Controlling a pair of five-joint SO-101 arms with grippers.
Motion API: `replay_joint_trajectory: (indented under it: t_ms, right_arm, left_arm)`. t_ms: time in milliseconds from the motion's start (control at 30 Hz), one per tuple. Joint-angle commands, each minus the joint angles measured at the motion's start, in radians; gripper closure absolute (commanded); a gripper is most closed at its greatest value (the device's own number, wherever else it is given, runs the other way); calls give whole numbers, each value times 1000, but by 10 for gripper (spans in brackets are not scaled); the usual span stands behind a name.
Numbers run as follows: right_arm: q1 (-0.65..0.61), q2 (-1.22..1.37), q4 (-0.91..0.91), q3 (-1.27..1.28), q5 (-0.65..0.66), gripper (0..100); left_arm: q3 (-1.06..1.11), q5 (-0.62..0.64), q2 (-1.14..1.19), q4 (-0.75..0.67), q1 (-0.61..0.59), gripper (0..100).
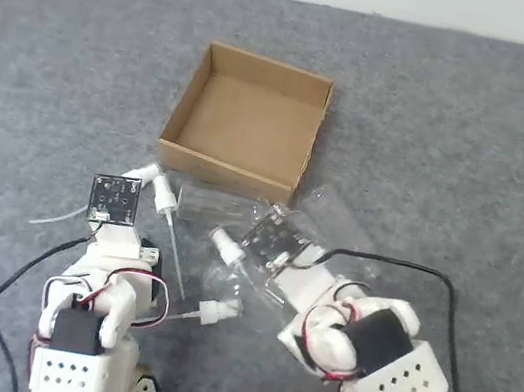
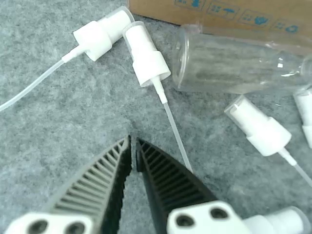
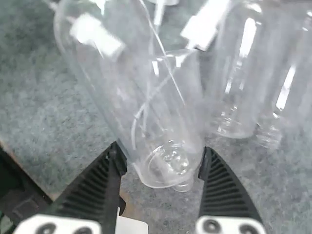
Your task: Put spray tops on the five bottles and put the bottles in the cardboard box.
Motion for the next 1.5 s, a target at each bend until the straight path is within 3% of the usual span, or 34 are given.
replay_joint_trajectory:
  t_ms: [0,533,800,1033,1467]
  right_arm:
    - [99,-28,4,-74,15,905]
    - [576,-19,-50,-95,64,900]
    - [748,-18,-62,-95,66,900]
    - [894,-16,-159,-89,143,902]
    - [961,-16,-243,38,186,904]
  left_arm:
    - [-12,-5,-14,6,-3,983]
    - [-12,-5,-14,6,-3,983]
    - [-12,-5,-14,6,-3,983]
    - [-12,-5,-14,6,-3,983]
    - [-12,-5,-14,6,-3,983]
